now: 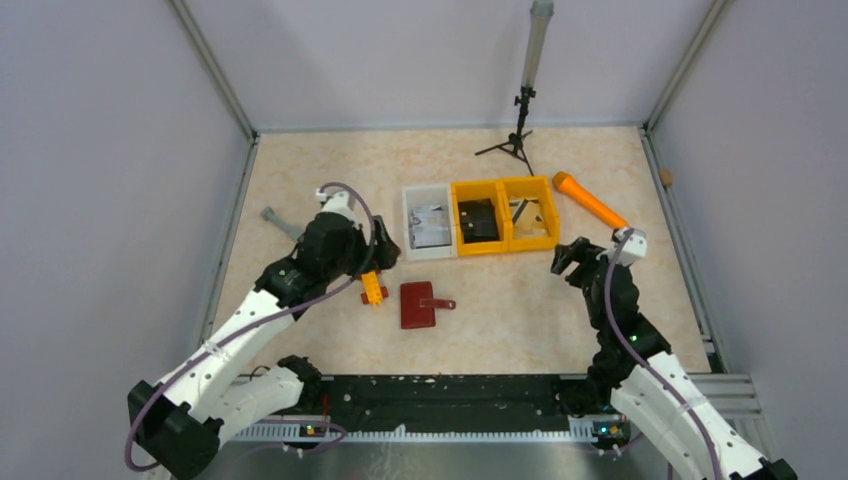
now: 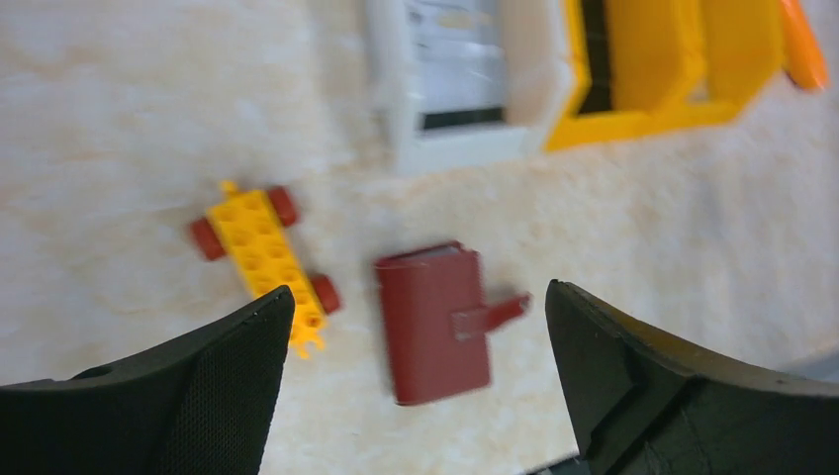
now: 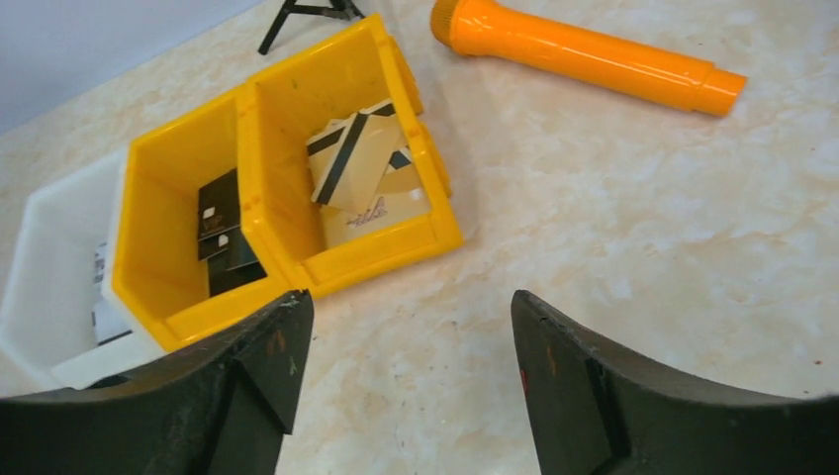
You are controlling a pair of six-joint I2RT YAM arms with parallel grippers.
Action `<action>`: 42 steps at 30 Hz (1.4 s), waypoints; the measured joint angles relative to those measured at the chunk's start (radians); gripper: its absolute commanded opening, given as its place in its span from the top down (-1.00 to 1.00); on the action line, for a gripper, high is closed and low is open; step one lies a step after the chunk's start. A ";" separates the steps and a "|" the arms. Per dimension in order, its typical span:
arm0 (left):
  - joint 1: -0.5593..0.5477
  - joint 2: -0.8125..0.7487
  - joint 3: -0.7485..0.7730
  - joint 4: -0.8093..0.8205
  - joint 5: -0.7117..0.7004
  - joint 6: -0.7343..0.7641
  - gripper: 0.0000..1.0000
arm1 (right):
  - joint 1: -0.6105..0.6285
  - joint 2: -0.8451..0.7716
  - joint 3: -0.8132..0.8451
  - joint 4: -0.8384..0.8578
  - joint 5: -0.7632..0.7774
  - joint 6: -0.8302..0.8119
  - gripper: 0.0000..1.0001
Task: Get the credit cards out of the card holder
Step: Reset both arms
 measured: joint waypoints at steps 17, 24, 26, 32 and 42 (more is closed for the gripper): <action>0.422 -0.056 -0.378 0.459 -0.501 0.266 -0.97 | -0.056 0.235 -0.173 0.565 0.191 -0.351 -0.78; 0.570 0.094 -0.492 0.785 -0.438 0.357 -0.97 | -0.162 0.431 -0.223 0.801 0.163 -0.423 -0.76; 0.576 0.132 -0.525 0.890 -0.414 0.396 -0.97 | -0.165 0.493 -0.224 0.871 0.154 -0.443 -0.76; 0.587 0.272 -0.532 1.098 -0.377 0.475 -0.94 | -0.184 0.740 -0.230 1.112 0.125 -0.531 -0.76; 0.595 0.413 -0.436 1.180 -0.265 0.555 -0.87 | -0.250 0.929 -0.213 1.293 -0.005 -0.552 -0.74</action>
